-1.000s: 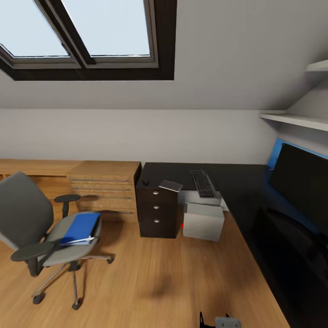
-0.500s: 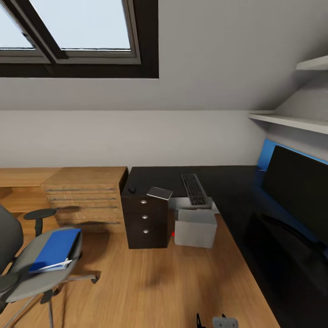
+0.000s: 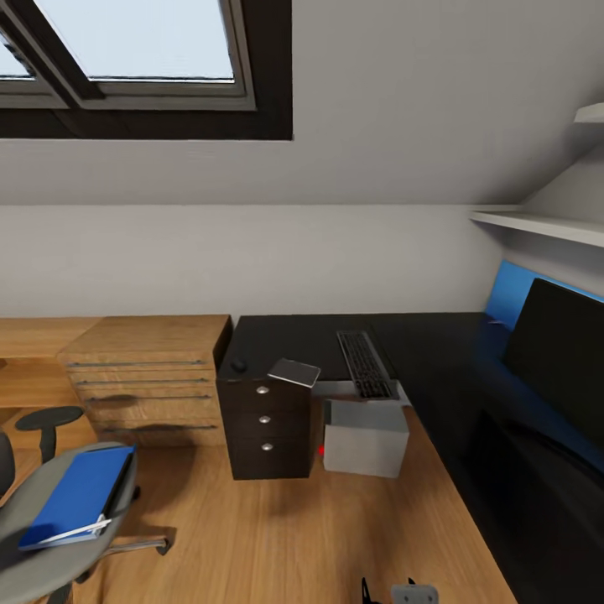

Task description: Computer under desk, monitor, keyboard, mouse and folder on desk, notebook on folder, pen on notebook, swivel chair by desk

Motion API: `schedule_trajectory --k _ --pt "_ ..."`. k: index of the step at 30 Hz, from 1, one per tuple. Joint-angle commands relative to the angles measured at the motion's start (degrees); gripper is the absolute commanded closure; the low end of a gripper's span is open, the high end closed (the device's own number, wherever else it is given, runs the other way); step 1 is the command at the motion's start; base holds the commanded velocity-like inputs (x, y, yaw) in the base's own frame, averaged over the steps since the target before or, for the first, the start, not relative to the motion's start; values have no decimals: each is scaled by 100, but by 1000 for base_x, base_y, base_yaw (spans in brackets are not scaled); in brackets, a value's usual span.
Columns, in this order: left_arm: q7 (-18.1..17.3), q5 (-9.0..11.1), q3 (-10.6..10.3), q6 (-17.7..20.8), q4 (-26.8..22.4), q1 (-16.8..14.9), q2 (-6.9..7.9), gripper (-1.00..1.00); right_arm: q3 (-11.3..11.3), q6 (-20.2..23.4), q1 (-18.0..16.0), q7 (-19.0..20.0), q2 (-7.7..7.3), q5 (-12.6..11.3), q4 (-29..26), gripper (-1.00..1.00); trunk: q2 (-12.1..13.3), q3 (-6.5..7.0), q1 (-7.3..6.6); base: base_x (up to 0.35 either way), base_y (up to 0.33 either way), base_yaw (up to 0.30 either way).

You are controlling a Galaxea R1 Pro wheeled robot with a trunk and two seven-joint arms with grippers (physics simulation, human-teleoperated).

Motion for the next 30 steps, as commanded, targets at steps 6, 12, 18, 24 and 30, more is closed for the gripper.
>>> schedule_trajectory --k 6,12,18,24,30 --pt "43 60 -48 -32 -3 -4 6 -100 15 3 -5 -60 2 60 4 -100 -4 -7 4 327 125 0" --pt "37 54 -48 -31 -3 -6 7 -100 17 -1 -4 -60 3 63 5 -100 -4 -7 4 328 136 0" --pt "13 60 -52 -24 -14 -4 11 -100 10 -24 -4 -60 -3 59 -25 -100 -4 -7 4 327 120 0" --pt "-4 61 -108 -15 -154 -4 10 -100 -27 1 -11 -74 -13 12 -127 -100 -4 -7 4 208 32 0" --pt "6 85 -176 37 -760 -4 13 -100 -211 210 -26 -62 -12 -506 -645 -100 -4 -7 4 43 6 0"
